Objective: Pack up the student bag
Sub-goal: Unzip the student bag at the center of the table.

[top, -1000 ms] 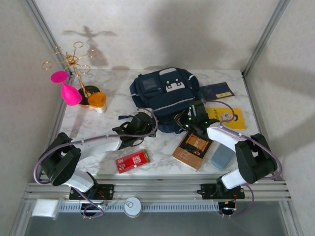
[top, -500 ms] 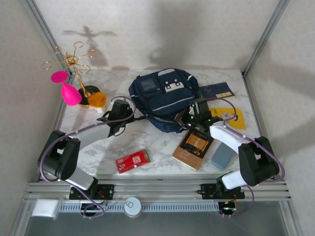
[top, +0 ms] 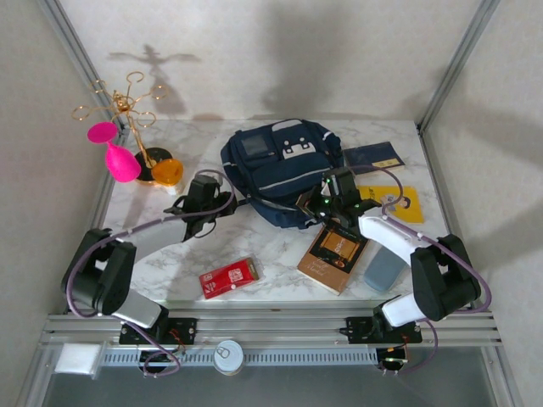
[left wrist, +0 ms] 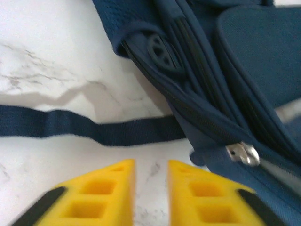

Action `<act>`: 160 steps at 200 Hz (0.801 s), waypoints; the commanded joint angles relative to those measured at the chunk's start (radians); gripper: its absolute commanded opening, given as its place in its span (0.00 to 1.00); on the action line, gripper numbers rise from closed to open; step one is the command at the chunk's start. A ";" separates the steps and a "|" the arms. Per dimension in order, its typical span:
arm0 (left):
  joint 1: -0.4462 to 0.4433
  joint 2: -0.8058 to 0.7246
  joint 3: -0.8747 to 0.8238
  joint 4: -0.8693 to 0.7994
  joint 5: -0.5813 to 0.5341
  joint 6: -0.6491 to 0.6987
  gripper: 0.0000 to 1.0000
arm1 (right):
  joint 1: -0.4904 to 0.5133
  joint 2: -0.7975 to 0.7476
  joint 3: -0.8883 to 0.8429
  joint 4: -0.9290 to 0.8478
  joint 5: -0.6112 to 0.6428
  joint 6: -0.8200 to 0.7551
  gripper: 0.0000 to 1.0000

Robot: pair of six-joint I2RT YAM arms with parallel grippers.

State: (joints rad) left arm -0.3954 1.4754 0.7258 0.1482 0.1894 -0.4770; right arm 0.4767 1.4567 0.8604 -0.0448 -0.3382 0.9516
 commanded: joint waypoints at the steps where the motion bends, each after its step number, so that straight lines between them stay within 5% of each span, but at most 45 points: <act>1: -0.007 -0.068 -0.055 0.067 0.072 0.073 0.34 | -0.012 -0.013 0.086 0.005 -0.033 -0.051 0.00; 75: -0.010 -0.070 -0.082 0.233 0.259 0.299 0.50 | -0.112 -0.030 0.250 -0.210 -0.113 -0.222 0.00; 160: -0.020 0.121 0.010 0.385 0.426 0.362 0.47 | -0.192 -0.033 0.313 -0.264 -0.215 -0.313 0.00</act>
State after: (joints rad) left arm -0.4061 1.5497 0.6991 0.4435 0.5560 -0.1471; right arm 0.2943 1.4563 1.1072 -0.3405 -0.4908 0.7048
